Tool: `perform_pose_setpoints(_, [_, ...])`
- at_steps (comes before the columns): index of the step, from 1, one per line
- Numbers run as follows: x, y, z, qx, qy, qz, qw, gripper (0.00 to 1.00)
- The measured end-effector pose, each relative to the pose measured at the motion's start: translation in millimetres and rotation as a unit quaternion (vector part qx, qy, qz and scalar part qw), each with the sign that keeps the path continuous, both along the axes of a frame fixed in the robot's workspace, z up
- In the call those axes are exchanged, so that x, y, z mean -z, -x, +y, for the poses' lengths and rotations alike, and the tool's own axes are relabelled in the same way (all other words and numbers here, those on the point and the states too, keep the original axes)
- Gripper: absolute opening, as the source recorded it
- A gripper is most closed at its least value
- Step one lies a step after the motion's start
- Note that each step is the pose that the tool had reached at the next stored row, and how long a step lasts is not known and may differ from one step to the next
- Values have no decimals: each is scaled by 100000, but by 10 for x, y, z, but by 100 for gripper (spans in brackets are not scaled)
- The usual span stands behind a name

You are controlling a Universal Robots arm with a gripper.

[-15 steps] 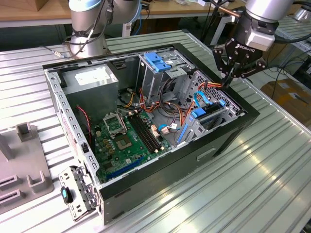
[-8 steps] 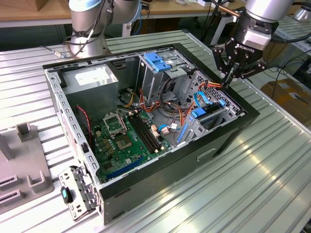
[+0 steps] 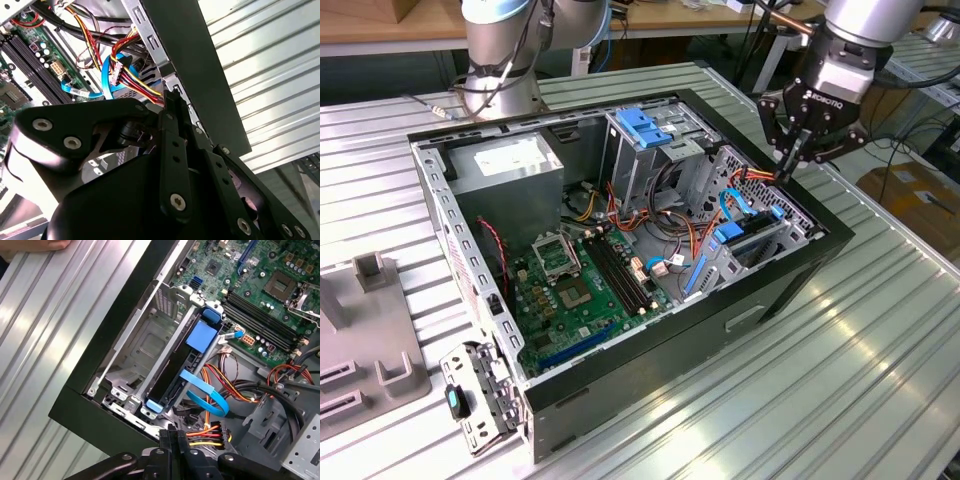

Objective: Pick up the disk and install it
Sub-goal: 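Insert the second disk wire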

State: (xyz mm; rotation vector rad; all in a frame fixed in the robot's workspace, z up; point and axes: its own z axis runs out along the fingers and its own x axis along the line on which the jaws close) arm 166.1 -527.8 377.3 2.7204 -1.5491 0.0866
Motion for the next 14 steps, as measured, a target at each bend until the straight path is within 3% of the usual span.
perform_pose_setpoints(3, [12,0,0,2759,-1,-1,99962,16])
perform_pose_setpoints(9, [24,0,-1,6732,5,-4,99773,16])
perform_pose_setpoints(14, [25,0,0,6783,-3,2,99770,16])
